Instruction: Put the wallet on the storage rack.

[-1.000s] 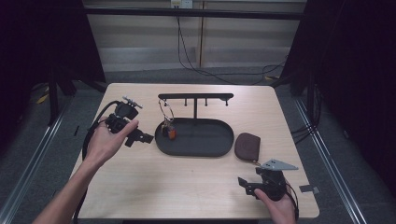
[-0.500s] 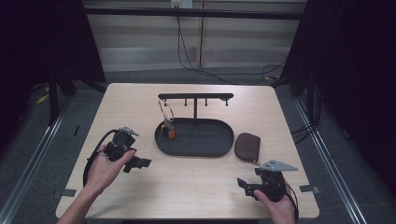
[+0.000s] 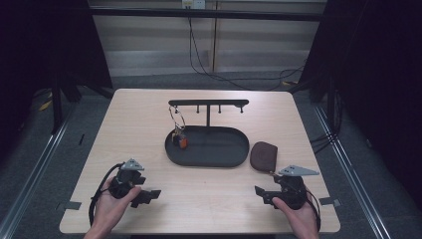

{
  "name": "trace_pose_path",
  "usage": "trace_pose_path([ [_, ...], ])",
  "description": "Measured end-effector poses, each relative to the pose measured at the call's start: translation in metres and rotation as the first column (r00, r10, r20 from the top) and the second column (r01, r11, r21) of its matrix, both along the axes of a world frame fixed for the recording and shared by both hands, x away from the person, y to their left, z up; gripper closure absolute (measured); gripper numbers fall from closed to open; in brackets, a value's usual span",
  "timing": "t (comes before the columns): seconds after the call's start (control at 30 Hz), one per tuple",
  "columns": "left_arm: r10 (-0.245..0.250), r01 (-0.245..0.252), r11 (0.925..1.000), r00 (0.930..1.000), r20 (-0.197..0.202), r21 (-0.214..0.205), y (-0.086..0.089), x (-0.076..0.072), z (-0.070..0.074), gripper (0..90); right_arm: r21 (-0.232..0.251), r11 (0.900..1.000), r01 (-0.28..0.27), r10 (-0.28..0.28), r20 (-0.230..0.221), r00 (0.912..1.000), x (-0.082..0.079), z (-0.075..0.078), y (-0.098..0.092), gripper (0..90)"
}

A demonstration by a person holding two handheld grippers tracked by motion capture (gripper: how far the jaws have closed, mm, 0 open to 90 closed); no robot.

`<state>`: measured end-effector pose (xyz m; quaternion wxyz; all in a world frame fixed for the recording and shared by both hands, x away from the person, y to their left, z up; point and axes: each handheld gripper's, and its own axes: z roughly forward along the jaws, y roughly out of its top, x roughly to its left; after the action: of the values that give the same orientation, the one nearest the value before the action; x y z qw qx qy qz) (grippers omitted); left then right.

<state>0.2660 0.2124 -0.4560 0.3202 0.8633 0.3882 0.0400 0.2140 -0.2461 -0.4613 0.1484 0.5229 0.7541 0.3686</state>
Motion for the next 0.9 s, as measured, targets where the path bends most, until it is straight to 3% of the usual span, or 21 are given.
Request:
trace_pose_path([
  [0.07, 0.009, -0.009, 0.9999, 1.0, -0.001, -0.014, 0.002, -0.005, -0.002, 23.5, 0.005, 0.9999, -0.009, 0.009, -0.028, 0.9996, 0.005, 0.002, -0.001, 15.0],
  [0.1, 0.001, -0.001, 0.999, 1.0, -0.001, -0.046, 0.005, -0.012, -0.004, 23.4, 0.009, 0.9999, -0.004, 0.005, -0.043, 0.9991, 0.007, 0.003, -0.001, 15.0],
  [0.17, 0.018, -0.018, 0.999, 0.9998, 0.005, -0.04, 0.008, -0.018, -0.005, 23.5, -0.002, 1.0, 0.008, -0.008, -0.054, 0.9985, 0.016, 0.006, -0.001, 15.4],
  [0.2, 0.026, -0.026, 0.998, 0.9996, 0.012, -0.058, 0.013, -0.025, -0.007, 23.5, 0.0, 1.0, 0.01, -0.01, -0.063, 0.998, 0.019, 0.007, -0.001, 15.5],
  [0.43, 0.007, -0.005, 0.9967, 0.9998, 0.02, -0.081, 0.017, -0.033, -0.009, 23.5, -0.01, 0.9994, 0.033, -0.034, -0.126, 0.9915, 0.042, 0.015, -0.006, 15.5],
  [0.5, 0.007, -0.005, 0.996, 0.9999, 0.015, -0.089, 0.018, -0.033, -0.008, 23.5, -0.003, 0.9987, 0.051, -0.05, -0.158, 0.9862, 0.051, 0.015, -0.008, 15.9],
  [0.6, 0.003, -0.002, 0.997, 0.9999, 0.01, -0.077, 0.02, -0.035, -0.01, 23.5, 0.009, 0.9971, 0.076, -0.072, -0.229, 0.9707, 0.065, 0.014, -0.012, 17.2],
  [0.7, 0.008, -0.008, 0.9972, 1.0, 0.005, -0.075, 0.024, -0.037, -0.015, 23.5, -0.007, 0.9943, 0.106, -0.105, -0.237, 0.9658, 0.075, 0.015, -0.017, 17.2],
  [0.77, 0.021, -0.019, 0.9966, 0.9992, 0.033, -0.08, 0.027, -0.039, -0.016, 23.5, -0.02, 0.9919, 0.126, -0.127, -0.261, 0.957, 0.083, 0.016, -0.022, 17.1],
  [0.9, 0.02, -0.015, 0.9945, 0.9987, 0.046, -0.103, 0.031, -0.038, -0.014, 23.4, -0.036, 0.9887, 0.145, -0.15, -0.289, 0.9455, 0.095, 0.017, -0.027, 16.5],
])
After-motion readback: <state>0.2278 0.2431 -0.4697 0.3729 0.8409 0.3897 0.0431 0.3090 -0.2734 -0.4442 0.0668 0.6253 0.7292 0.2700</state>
